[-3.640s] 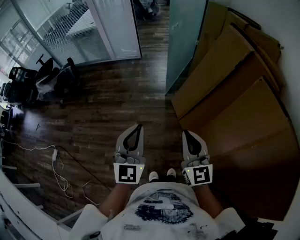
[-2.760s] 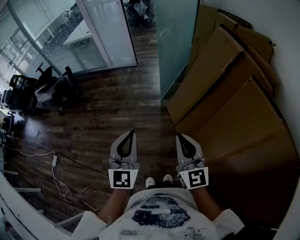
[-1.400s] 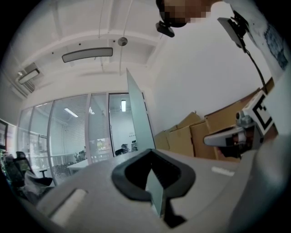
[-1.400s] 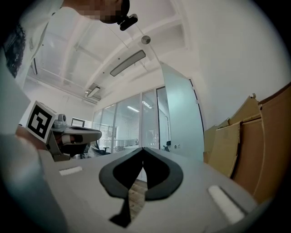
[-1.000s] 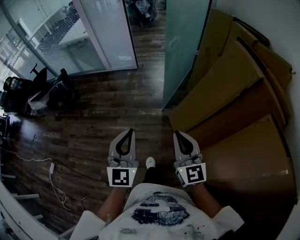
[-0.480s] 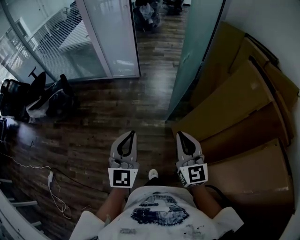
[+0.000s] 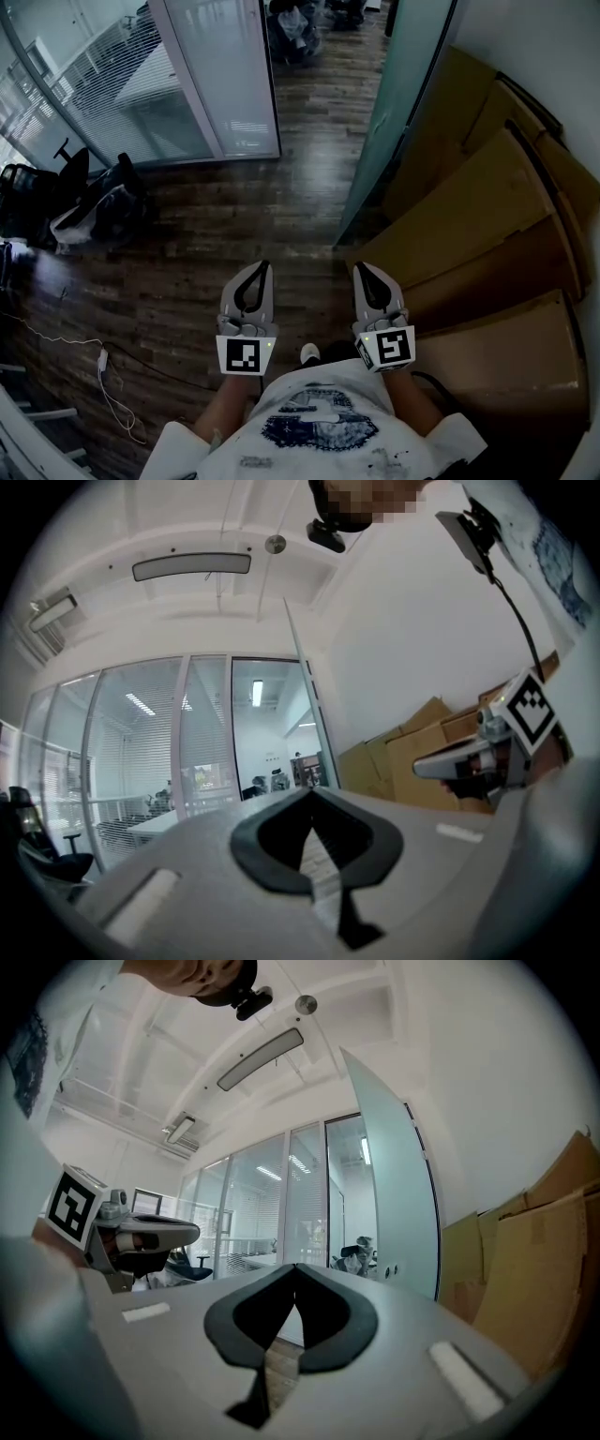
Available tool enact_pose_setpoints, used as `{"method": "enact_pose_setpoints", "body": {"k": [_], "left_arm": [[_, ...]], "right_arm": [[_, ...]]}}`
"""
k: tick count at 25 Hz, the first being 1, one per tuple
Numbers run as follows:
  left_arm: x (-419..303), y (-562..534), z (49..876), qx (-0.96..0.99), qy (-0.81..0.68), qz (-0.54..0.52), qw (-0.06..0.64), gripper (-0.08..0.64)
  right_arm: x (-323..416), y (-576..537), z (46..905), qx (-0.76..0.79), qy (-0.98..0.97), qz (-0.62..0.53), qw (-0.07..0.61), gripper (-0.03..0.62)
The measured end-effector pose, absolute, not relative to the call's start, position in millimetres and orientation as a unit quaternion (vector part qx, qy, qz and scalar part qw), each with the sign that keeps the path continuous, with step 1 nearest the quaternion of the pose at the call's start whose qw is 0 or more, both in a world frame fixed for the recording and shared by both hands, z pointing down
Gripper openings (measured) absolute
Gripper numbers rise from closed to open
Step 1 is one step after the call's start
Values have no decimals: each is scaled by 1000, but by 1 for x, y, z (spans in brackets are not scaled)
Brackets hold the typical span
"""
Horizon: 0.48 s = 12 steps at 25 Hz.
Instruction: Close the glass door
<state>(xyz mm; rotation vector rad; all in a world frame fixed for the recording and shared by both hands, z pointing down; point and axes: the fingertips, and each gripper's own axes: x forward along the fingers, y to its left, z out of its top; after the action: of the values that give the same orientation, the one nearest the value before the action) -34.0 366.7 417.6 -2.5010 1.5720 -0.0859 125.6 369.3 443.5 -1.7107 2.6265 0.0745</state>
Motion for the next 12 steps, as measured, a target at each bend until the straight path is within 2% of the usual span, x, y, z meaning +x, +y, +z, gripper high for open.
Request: {"method": "enact_pose_setpoints", "body": {"k": [12], "left_arm": [[-45, 346, 428, -838, 538, -33, 91, -2]], "right_arm": [[127, 346, 454, -551, 835, 13, 0, 8]]}}
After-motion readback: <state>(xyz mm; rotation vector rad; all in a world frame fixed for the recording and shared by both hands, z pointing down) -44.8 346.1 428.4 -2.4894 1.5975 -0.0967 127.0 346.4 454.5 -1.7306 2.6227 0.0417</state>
